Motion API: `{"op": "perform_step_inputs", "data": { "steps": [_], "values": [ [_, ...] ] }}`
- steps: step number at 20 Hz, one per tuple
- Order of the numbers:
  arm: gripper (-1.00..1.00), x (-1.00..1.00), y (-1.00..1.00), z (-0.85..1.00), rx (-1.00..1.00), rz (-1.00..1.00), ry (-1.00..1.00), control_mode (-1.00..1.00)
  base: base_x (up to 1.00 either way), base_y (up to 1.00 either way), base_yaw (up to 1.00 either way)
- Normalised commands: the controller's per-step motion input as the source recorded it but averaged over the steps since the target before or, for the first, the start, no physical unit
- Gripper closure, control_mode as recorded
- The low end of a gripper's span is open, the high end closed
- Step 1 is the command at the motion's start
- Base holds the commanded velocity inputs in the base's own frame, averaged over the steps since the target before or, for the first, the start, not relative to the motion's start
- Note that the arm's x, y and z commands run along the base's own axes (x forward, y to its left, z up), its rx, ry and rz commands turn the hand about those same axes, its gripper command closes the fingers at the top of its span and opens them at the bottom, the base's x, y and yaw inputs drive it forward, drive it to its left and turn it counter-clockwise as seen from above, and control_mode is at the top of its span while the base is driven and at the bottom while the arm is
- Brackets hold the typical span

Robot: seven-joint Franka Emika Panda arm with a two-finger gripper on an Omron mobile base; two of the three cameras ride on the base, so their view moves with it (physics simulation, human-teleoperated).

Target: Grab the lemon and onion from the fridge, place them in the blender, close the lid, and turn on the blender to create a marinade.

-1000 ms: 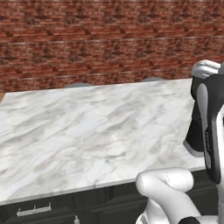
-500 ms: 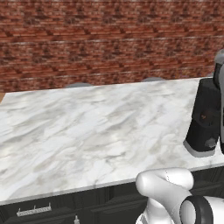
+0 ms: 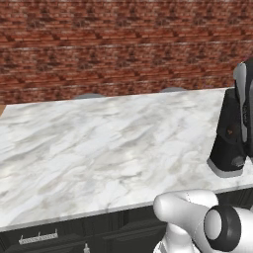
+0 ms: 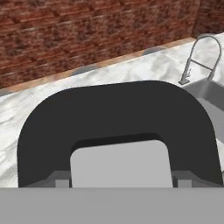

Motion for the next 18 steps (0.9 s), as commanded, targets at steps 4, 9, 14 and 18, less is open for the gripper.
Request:
{"op": "perform_step_inputs", "data": {
  "steps": [4,9,14,18],
  "values": [
    [1.00,0.19,-0.36,0.00,-0.04,0.08,0.06,-1.00,0.00,0.00,0.00],
    [1.00,0.29,-0.22,0.00,-0.02,0.13,0.04,-1.00,0.00,0.00,0.00],
    [1.00,0.30,-0.11,0.00,0.00,0.15,0.04,-1.00,0.00,0.00,0.00],
    [1.00,0.24,-0.25,0.00,-0.03,0.11,0.06,-1.00,0.00,0.00,0.00]
  ]
}}
